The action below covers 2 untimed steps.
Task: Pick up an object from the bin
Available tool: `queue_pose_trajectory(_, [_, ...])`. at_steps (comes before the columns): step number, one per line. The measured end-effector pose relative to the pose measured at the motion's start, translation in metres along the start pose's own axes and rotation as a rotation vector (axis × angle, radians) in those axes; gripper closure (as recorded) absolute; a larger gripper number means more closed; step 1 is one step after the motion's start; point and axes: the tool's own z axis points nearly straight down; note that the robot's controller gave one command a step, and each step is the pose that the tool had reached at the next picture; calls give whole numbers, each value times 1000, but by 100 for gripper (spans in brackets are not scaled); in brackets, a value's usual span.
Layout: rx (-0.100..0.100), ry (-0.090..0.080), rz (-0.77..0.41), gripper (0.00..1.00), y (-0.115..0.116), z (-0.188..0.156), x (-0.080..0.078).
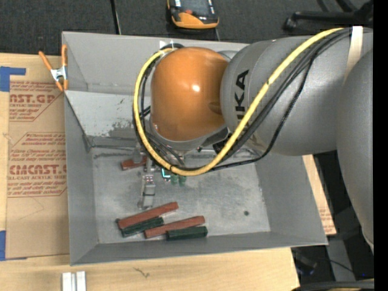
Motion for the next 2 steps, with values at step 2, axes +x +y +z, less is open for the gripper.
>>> queue_pose_trajectory(2, [-1, -10, -140, 0, -28, 50, 6])
